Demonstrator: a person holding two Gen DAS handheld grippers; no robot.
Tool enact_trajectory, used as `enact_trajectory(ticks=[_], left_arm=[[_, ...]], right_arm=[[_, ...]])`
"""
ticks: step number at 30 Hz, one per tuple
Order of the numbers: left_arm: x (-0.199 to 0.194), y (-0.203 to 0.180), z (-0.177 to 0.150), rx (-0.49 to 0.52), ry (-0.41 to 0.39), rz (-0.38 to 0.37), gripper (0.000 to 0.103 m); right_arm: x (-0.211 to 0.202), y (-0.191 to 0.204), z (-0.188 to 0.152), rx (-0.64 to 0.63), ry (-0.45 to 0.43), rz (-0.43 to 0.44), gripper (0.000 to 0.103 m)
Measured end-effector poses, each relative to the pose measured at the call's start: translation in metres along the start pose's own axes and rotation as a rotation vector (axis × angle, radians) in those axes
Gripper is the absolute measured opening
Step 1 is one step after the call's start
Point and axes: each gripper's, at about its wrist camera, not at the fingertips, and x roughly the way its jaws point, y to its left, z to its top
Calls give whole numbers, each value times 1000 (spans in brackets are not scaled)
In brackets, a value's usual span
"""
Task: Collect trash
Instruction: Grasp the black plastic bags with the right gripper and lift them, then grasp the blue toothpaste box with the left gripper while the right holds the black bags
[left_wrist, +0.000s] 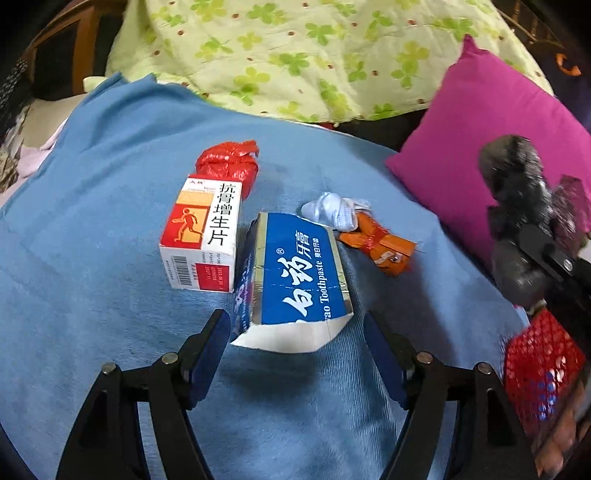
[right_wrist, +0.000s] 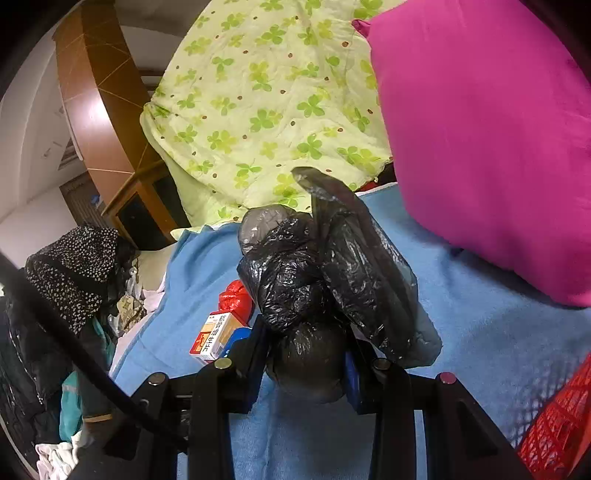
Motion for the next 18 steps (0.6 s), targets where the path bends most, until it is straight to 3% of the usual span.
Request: enact_trajectory(ticks=[6, 11, 18], left_arm=[[7, 1, -1, -18, -25, 45, 75], [0, 6, -3, -19, -50, 44, 57], [-23, 5, -12, 19, -72, 32, 55]], right_arm=[[3, 1, -3, -10, 21, 0, 38], [6, 8, -6, -34, 33, 5, 38], [5, 17, -6, -57, 23, 9, 38]])
